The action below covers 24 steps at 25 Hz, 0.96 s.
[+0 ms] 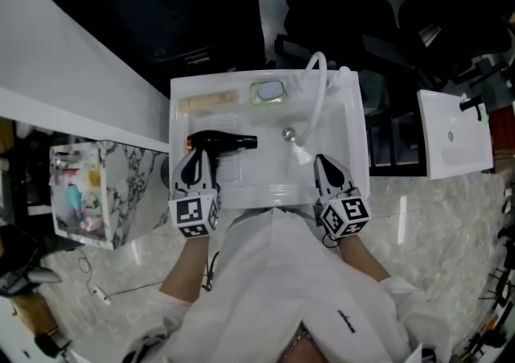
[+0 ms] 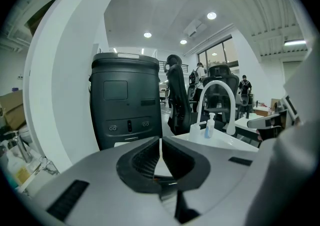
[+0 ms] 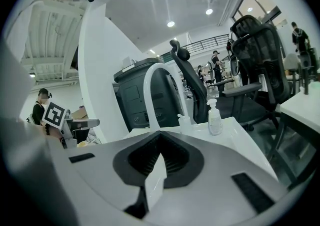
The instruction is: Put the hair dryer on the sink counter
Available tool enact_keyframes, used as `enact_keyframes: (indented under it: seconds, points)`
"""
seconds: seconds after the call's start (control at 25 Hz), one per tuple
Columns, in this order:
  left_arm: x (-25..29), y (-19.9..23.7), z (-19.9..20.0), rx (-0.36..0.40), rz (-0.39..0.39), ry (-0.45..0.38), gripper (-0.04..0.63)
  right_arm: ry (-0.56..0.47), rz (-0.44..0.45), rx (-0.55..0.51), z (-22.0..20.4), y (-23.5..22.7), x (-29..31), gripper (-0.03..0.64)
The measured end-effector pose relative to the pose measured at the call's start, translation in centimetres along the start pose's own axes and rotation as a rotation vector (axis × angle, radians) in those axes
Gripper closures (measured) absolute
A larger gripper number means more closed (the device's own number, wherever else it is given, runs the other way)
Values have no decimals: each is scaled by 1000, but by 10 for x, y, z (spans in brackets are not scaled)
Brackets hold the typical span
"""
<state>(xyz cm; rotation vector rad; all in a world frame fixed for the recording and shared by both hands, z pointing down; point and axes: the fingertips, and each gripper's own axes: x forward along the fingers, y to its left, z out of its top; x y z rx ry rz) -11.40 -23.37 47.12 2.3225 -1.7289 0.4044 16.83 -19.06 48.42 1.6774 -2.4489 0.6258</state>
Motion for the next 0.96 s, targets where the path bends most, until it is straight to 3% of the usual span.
enact_keyframes:
  seconds: [0.96]
  points:
    - [7,-9,-6,8,-17,33,557,7,12,-3,-2,-1,0,600]
